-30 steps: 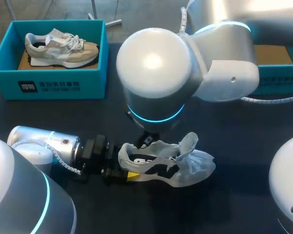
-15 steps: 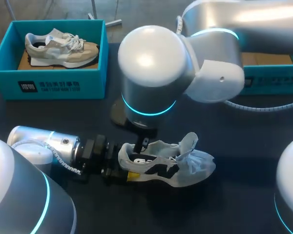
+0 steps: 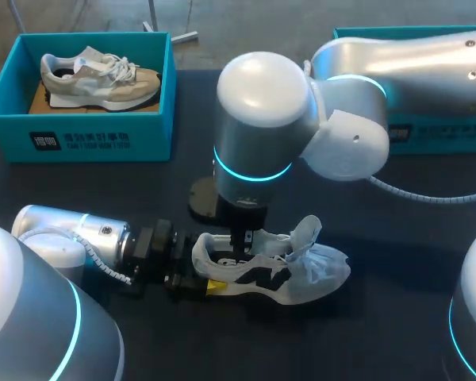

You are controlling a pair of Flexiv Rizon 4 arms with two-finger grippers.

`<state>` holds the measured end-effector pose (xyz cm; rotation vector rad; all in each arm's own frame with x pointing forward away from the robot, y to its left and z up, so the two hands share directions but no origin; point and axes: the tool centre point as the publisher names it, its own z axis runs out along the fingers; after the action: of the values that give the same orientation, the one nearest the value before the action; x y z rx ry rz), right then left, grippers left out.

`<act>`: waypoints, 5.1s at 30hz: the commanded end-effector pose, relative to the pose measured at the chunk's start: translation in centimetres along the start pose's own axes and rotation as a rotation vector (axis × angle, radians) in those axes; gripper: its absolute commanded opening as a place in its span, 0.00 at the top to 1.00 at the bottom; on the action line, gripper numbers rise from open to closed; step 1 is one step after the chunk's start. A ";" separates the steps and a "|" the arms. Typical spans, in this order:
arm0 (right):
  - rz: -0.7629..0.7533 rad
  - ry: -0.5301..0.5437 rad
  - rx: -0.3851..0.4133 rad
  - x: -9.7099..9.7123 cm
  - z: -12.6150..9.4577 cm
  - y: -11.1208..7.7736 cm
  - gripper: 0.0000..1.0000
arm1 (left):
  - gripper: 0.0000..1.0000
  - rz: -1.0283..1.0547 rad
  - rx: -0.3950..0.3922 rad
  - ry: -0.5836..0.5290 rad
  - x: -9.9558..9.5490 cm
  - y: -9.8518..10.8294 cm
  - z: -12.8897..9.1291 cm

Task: Take the shoe out of the shoebox, open the shoe tongue, remove and reinsert the insole, then place the shoe into the shoebox

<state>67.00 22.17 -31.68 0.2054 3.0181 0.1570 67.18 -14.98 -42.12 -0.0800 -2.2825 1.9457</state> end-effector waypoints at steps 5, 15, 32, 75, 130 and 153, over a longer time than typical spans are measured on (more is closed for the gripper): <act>-0.021 0.014 0.010 -0.1 1.4 0.4 1.00 | 1.00 0.000 -0.002 -0.002 -0.1 0.2 0.1; -0.019 -0.034 -0.039 0.2 5.6 0.4 1.00 | 1.00 0.000 -0.002 -0.002 -0.1 0.2 0.1; 0.027 -0.025 -0.031 -0.9 8.0 -2.3 1.00 | 1.00 0.000 -0.002 -0.002 -0.1 0.2 0.1; 0.137 0.012 0.086 -1.2 10.0 -5.9 0.66 | 1.00 0.000 -0.002 -0.002 -0.1 0.2 0.1; 0.087 -0.135 -0.241 2.4 2.9 -6.0 1.00 | 1.00 0.000 -0.002 -0.002 -0.1 0.2 0.1; 0.070 -0.152 -0.271 1.3 1.8 -5.9 0.59 | 1.00 0.000 -0.002 -0.002 -0.1 0.2 0.1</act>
<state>65.26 17.04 -34.46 0.2870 2.7997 0.5192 67.05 -14.89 -42.12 -0.0804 -2.2832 1.9457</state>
